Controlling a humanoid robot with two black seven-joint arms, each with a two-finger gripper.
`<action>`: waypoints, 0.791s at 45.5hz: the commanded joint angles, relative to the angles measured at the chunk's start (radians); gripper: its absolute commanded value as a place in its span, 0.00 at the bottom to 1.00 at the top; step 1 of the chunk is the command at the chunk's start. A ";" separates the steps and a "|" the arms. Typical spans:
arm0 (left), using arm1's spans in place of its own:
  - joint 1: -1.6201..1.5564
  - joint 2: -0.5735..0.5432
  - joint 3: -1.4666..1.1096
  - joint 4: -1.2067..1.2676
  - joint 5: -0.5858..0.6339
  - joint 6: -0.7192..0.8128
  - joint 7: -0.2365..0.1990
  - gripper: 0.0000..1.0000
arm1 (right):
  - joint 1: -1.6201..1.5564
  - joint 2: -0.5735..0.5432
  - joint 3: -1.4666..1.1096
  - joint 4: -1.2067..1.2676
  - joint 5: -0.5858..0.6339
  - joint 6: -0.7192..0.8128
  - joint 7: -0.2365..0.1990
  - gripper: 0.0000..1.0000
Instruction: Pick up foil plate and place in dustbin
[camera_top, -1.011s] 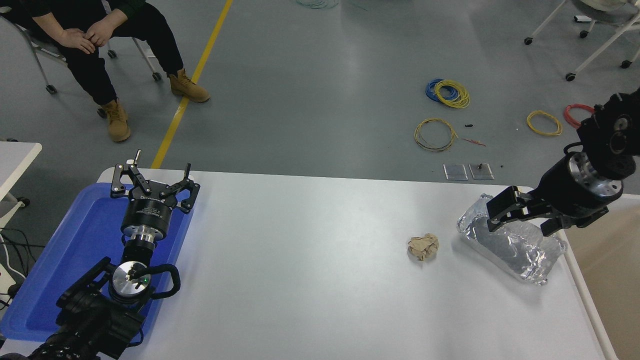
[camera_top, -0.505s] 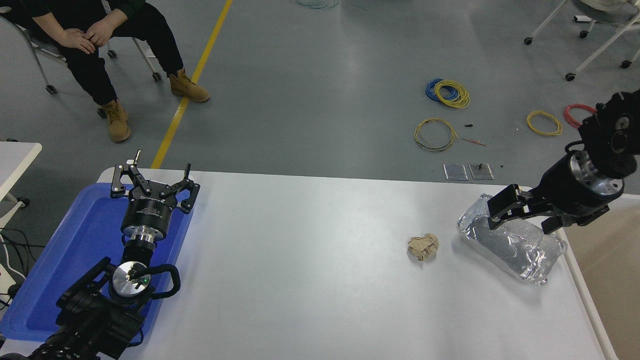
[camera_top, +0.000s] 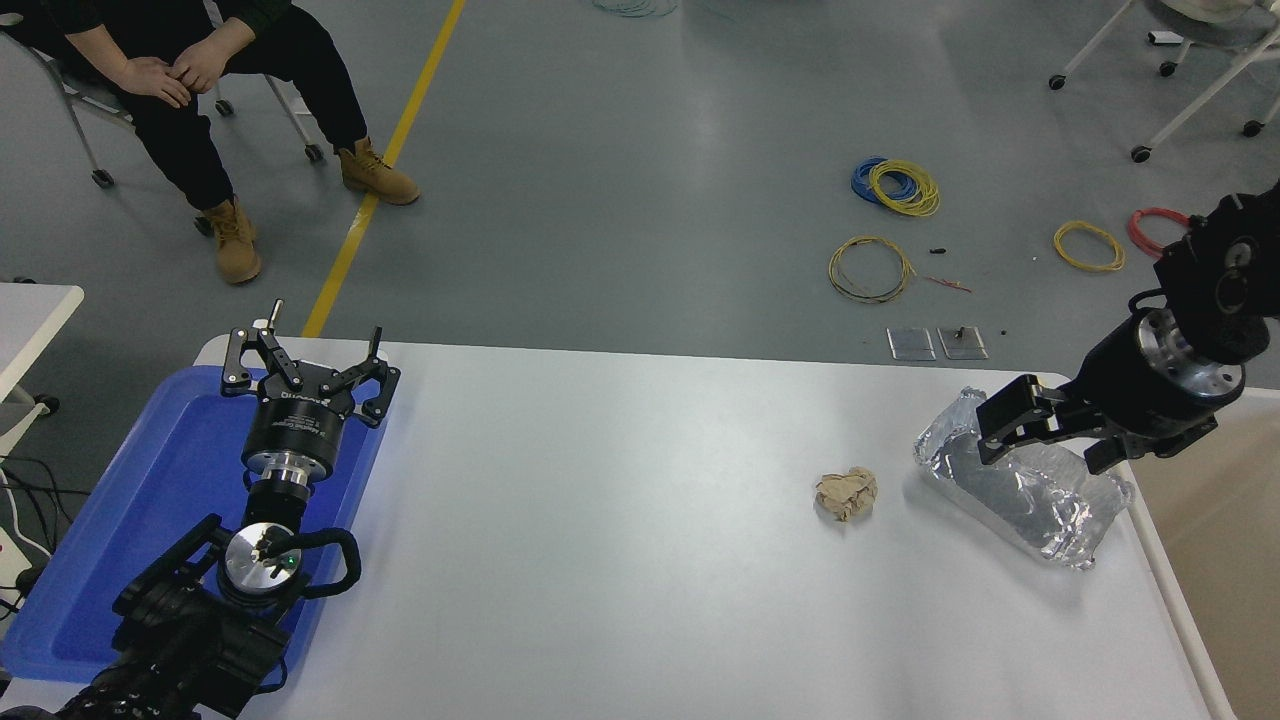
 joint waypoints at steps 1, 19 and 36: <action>0.000 -0.001 0.000 0.000 0.000 0.000 0.000 1.00 | -0.014 -0.006 -0.004 -0.024 0.001 0.001 0.001 1.00; 0.000 0.000 0.000 0.000 0.000 0.000 0.000 1.00 | -0.112 -0.055 -0.007 -0.149 0.071 -0.043 0.000 1.00; -0.001 0.000 0.000 0.000 0.000 0.000 0.000 1.00 | -0.279 -0.088 -0.009 -0.215 0.177 -0.247 -0.003 1.00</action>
